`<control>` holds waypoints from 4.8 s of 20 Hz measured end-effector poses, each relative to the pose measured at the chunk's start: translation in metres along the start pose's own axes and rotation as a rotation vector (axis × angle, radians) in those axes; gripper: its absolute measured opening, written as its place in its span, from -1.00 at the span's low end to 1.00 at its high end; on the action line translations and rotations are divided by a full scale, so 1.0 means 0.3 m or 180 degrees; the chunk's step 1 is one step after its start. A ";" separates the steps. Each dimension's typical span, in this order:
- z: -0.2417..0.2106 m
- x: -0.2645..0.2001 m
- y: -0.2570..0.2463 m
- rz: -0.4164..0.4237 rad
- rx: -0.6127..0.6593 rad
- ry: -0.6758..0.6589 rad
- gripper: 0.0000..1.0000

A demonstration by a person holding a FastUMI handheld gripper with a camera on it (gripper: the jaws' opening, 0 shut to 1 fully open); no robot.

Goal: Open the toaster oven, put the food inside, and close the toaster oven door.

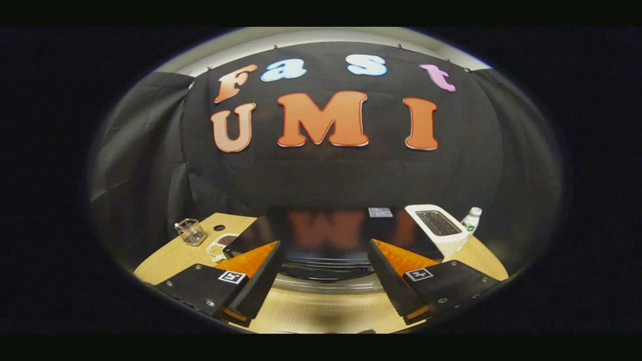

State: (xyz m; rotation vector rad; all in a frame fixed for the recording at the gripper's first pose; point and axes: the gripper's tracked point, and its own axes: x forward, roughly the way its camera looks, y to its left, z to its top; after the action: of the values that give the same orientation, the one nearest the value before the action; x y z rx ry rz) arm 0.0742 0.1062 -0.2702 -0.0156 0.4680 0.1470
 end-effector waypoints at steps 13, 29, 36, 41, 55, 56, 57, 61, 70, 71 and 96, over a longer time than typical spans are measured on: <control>-0.104 0.027 0.056 0.0091 -0.0180 -0.0053 0.54; -0.307 -0.214 0.071 0.0244 -0.0403 0.0347 -0.05; -0.472 -0.271 0.079 0.0367 -0.0274 0.0809 -0.05; -0.651 -0.302 0.049 0.0225 -0.0111 0.1478 0.02; -0.765 -0.215 -0.010 -0.0013 -0.0162 0.2224 0.34; -0.758 -0.210 -0.007 0.0002 -0.0154 0.2220 0.34; -0.750 -0.221 -0.001 0.0020 -0.0111 0.2226 0.34; -0.725 -0.307 0.008 -0.0025 0.0105 0.2220 0.77; -0.749 -0.582 0.084 -0.0205 0.0436 0.2421 0.99; -0.768 -0.603 0.099 -0.0237 0.0454 0.2464 0.99; -1.008 -0.614 0.135 -0.0564 0.0649 0.2657 0.13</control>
State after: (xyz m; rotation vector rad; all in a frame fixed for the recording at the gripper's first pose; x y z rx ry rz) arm -0.2297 0.1063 -0.4562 0.0849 1.3088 -0.0931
